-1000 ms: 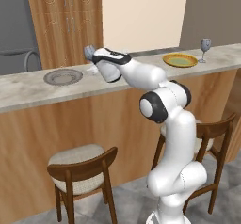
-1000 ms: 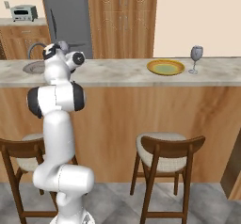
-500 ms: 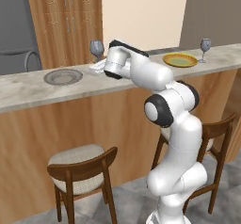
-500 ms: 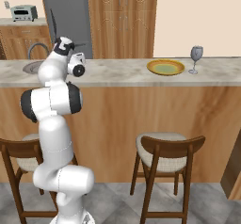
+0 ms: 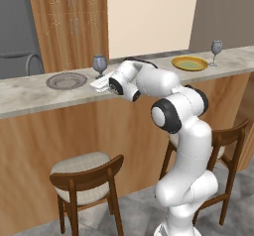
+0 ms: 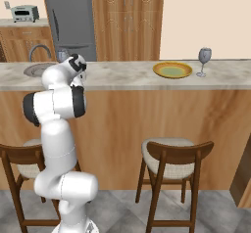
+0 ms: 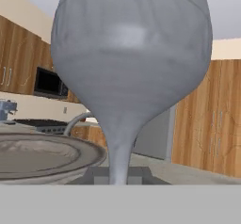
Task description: Retrieve the wine glasses from the counter and place one next to each plate.
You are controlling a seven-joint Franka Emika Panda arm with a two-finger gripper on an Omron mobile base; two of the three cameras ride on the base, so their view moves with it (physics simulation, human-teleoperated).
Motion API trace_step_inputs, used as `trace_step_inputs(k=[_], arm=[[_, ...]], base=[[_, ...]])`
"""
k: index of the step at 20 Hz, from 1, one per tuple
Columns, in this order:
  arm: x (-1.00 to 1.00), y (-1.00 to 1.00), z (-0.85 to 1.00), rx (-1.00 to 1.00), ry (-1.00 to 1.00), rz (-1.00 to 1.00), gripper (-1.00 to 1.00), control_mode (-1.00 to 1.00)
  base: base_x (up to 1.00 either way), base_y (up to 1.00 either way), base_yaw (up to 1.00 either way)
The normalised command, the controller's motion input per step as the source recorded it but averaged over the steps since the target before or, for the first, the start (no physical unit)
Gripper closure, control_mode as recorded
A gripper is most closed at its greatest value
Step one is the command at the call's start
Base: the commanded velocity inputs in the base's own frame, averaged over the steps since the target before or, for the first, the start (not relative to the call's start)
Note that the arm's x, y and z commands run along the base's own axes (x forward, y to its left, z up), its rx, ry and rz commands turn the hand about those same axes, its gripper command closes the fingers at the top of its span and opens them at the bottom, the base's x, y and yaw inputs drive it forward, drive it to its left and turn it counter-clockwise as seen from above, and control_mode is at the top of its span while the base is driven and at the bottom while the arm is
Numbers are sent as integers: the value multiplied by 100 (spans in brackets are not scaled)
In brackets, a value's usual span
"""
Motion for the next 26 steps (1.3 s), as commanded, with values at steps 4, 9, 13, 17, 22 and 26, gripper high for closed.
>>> trace_step_inputs(k=[4, 9, 13, 17, 22, 26], arm=[[31, 0, -1, 0, 0, 0, 100, -100], [42, -1, -4, 0, 0, 0, 100, -100], [11, -9, -21, 0, 0, 0, 100, -100], [0, -16, -49, 0, 0, 1, 100, -100], [0, -17, -54, 0, 0, 1, 100, -100], [0, -8, -20, 0, 0, 0, -100, -100]], base=[[0, 0, 0], [0, 0, 0], [0, 0, 0], [0, 0, 0], [0, 0, 0], [0, 0, 0]])
